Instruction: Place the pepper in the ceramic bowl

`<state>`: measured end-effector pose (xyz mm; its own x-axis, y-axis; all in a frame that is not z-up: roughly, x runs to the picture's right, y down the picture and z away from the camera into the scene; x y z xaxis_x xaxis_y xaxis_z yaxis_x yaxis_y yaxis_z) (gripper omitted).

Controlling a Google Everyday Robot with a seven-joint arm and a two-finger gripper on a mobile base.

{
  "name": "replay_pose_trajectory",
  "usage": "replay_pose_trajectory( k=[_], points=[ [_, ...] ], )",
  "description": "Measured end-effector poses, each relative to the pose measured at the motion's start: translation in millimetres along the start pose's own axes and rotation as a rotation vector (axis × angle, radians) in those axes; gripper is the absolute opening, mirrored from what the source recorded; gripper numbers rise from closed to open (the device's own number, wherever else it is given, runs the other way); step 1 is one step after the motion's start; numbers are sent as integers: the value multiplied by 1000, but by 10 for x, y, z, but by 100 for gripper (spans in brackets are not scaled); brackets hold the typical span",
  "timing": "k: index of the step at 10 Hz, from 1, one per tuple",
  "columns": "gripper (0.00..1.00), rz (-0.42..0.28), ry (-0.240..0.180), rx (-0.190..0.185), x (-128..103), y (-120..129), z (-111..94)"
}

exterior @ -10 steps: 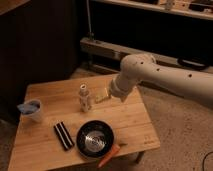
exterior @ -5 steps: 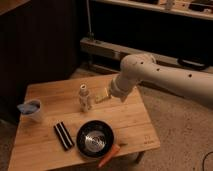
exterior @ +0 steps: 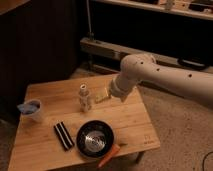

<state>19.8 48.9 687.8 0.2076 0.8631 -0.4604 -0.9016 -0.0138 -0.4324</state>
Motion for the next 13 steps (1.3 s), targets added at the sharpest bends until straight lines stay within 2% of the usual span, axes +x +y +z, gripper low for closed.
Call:
replay_pose_trajectory(
  k=[3, 5, 7, 9, 10, 11, 13],
  points=[
    [80, -2, 0, 0, -1, 0, -1],
    [80, -50, -23, -20, -7, -33, -25],
    [80, -145, -71, -68, 83, -195, -86],
    [80, -242, -122, -129, 341, -520, -245],
    [80, -285, -135, -156, 446, -628, -311],
    [80, -357, -155, -199, 602, -767, -409],
    [80, -438, -189, -245, 760, -893, -522]
  ],
)
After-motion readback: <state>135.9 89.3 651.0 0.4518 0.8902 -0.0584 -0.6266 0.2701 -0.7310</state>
